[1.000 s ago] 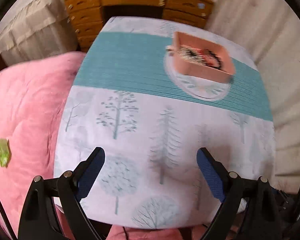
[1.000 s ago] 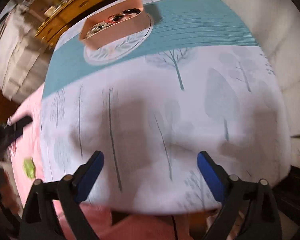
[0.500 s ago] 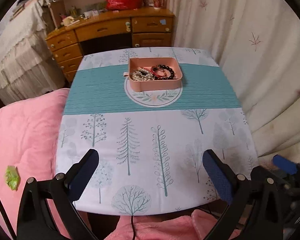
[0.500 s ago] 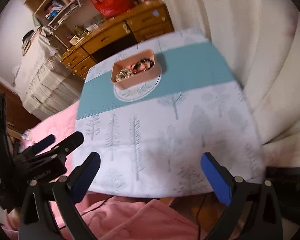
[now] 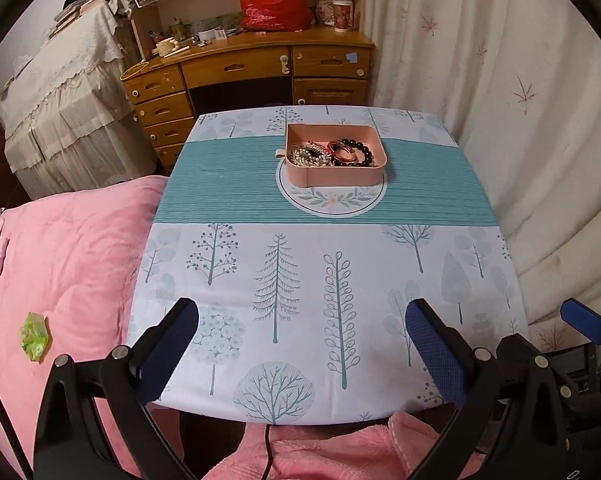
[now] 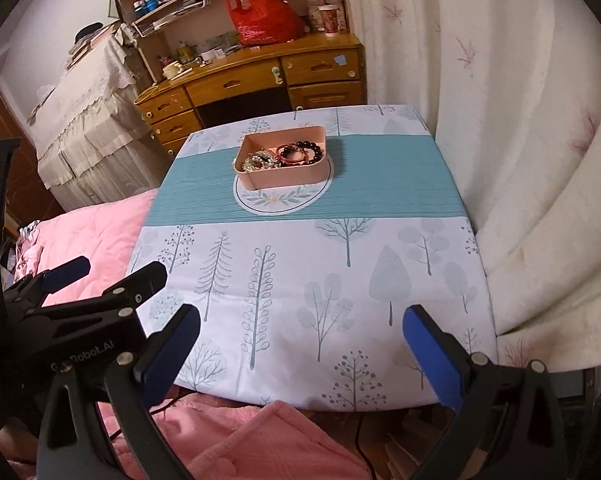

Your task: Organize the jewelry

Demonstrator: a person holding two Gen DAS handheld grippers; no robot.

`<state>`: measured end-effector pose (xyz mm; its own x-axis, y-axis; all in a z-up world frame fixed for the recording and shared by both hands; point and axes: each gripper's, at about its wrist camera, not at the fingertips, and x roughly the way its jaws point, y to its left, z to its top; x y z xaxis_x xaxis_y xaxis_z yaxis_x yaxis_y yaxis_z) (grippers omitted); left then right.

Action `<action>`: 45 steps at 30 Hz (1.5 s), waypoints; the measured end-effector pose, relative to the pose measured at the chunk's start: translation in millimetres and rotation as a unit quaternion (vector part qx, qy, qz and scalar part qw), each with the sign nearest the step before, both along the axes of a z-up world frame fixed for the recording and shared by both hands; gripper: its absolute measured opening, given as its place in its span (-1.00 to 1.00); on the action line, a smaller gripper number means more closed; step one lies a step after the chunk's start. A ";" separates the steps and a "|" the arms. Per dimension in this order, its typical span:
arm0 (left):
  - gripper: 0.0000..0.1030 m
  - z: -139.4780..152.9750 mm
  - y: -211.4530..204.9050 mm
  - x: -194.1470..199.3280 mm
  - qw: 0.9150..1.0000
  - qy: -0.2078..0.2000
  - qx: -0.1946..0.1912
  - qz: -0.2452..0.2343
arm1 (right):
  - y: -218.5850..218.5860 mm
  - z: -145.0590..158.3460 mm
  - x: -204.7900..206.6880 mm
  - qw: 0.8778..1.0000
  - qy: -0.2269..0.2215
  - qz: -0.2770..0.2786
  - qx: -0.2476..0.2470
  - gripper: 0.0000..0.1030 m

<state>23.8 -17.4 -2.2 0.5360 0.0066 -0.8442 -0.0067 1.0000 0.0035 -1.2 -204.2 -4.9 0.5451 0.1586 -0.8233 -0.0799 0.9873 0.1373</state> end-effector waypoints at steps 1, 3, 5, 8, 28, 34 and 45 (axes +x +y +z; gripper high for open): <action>0.99 0.4 0.7 -0.6 1.000 -0.002 0.001 0.001 | 0.4 0.1 0.1 1.000 -0.001 0.002 0.001 0.97; 0.99 1.0 1.9 -1.6 1.000 -0.004 0.002 0.003 | 1.4 0.3 0.0 1.000 -0.002 0.004 0.003 0.98; 0.99 1.4 2.3 -2.2 1.000 -0.005 0.003 0.004 | 2.2 0.3 0.4 1.000 -0.003 0.006 0.003 0.98; 0.99 0.8 3.2 -1.4 1.000 -0.002 0.000 0.003 | 2.7 -0.8 2.0 1.000 -0.001 0.008 0.005 0.98; 0.99 7.6 0.1 8.5 1.000 -0.012 0.011 0.002 | 0.5 1.1 12.1 1.000 -0.001 0.005 0.011 0.98; 0.99 8.1 -0.5 8.3 1.000 -0.013 0.012 0.001 | 0.7 1.1 11.9 1.000 0.000 0.003 0.011 0.98; 0.99 7.5 0.2 8.1 1.000 -0.008 0.013 -0.002 | -0.5 -2.5 11.4 1.000 0.005 -0.003 0.011 0.98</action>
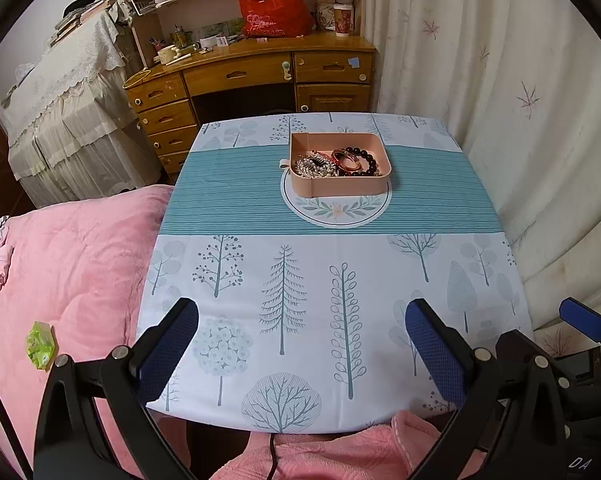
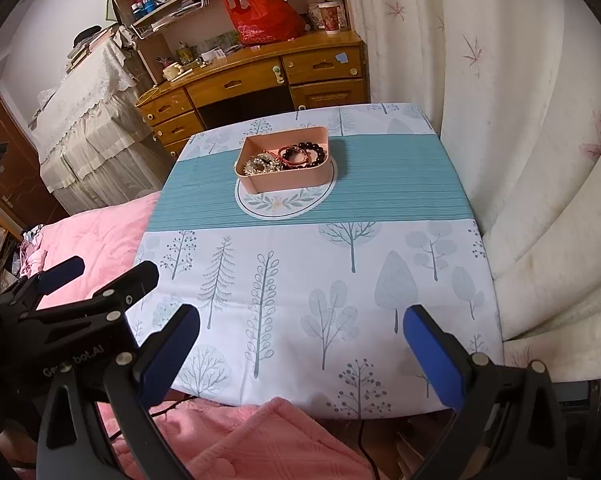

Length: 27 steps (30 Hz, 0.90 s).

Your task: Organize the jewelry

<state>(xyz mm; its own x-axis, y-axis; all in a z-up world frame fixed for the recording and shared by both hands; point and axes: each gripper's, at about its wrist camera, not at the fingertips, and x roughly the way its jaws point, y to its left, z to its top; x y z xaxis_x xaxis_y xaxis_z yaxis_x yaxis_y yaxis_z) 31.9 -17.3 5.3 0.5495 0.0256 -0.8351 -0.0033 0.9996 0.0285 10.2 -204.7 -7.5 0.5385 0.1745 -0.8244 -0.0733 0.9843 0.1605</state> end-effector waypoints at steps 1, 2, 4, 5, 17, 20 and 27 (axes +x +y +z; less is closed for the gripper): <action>0.99 0.1 -0.2 0.0 1.000 0.000 0.000 0.000 | -0.1 0.0 0.1 1.000 0.000 0.000 0.000 0.98; 0.99 0.1 -0.5 0.2 1.000 0.000 0.000 0.001 | -0.4 0.0 0.3 1.000 0.000 0.001 0.001 0.98; 0.99 0.8 -0.1 0.0 1.000 0.001 0.001 0.000 | -0.5 0.0 0.3 1.000 0.000 0.000 0.000 0.98; 0.99 0.2 -0.8 0.2 1.000 0.001 0.001 0.001 | -0.7 0.1 0.4 1.000 0.000 0.001 0.000 0.98; 0.99 -1.6 0.6 -1.3 1.000 0.002 0.001 0.001 | -1.1 0.0 -0.1 1.000 0.002 0.000 0.001 0.98; 0.99 -3.6 2.9 -5.4 1.000 0.003 0.000 0.002 | -2.3 -2.4 -1.3 1.000 0.003 -0.001 0.002 0.98; 0.99 -3.8 4.0 -6.1 1.000 0.003 0.000 0.002 | -3.1 -2.6 -1.6 1.000 0.004 -0.002 0.002 0.98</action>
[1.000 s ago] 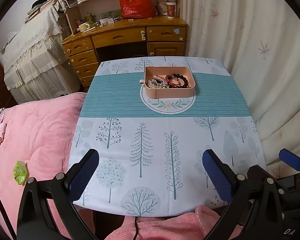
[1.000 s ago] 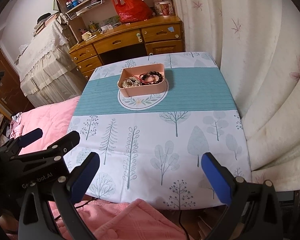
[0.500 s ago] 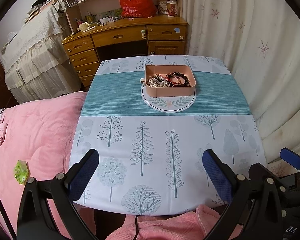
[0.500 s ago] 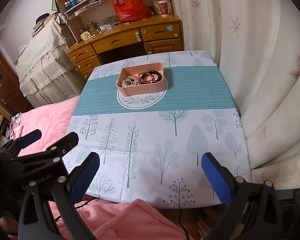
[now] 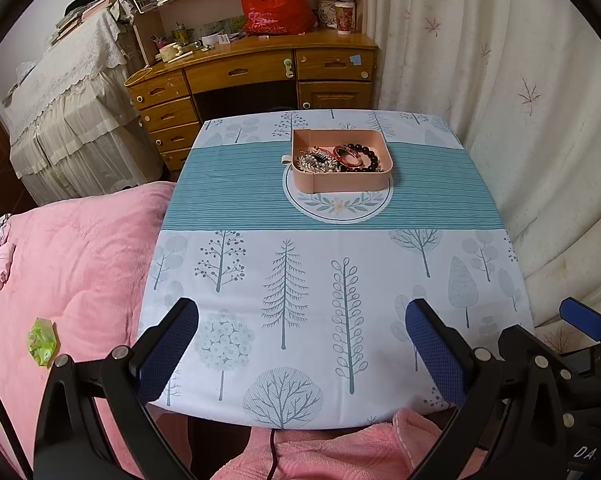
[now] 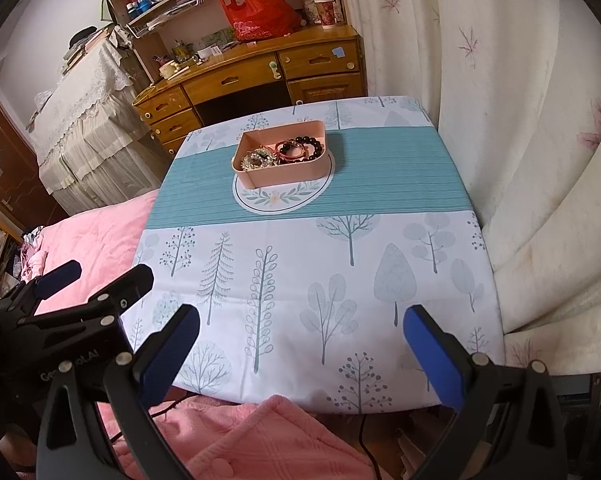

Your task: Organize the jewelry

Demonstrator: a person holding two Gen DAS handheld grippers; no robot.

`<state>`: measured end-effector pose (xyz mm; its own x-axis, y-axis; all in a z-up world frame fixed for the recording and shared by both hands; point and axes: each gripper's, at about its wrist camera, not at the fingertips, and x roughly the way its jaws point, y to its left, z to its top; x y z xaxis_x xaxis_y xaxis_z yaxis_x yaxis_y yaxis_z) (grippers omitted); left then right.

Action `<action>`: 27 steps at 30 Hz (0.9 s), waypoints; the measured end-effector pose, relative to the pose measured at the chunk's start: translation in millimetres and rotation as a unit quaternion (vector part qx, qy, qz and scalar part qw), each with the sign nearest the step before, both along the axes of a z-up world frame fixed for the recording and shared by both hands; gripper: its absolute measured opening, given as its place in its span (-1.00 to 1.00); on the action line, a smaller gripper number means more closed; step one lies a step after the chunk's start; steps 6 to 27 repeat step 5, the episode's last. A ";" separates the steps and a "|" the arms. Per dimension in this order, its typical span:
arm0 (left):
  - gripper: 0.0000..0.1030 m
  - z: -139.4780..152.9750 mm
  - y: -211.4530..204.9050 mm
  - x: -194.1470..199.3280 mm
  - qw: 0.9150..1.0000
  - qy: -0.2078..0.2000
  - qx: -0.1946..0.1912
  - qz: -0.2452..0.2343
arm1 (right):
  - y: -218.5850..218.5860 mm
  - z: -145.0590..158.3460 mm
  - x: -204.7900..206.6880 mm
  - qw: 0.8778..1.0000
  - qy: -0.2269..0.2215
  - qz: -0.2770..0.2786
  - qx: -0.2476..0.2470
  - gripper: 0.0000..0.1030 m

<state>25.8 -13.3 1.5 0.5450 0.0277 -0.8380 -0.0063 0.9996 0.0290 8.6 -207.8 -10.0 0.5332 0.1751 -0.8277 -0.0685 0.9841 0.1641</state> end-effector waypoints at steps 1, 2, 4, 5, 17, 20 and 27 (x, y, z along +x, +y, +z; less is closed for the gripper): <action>0.99 -0.7 1.0 -1.4 1.000 0.000 0.000 0.000 | -0.3 -1.3 -1.3 1.000 0.000 -0.001 0.000 0.98; 0.99 -0.5 1.1 -1.6 1.000 0.000 0.000 -0.001 | -0.5 -2.6 -3.4 1.000 0.000 -0.003 0.001 0.98; 0.99 -0.4 1.2 -1.7 1.000 0.000 0.001 -0.001 | -1.0 -4.3 -4.6 1.000 0.000 -0.005 0.003 0.98; 0.99 -0.4 0.9 -1.5 1.000 0.000 0.001 -0.001 | -1.3 -5.6 -5.2 1.000 0.001 -0.007 0.005 0.98; 0.99 -0.4 0.9 -1.5 1.000 0.000 0.001 -0.001 | -1.3 -5.6 -5.2 1.000 0.001 -0.007 0.005 0.98; 0.99 -0.4 0.9 -1.5 1.000 0.000 0.001 -0.001 | -1.3 -5.6 -5.2 1.000 0.001 -0.007 0.005 0.98; 0.99 -0.4 0.9 -1.5 1.000 0.000 0.001 -0.001 | -1.3 -5.6 -5.2 1.000 0.001 -0.007 0.005 0.98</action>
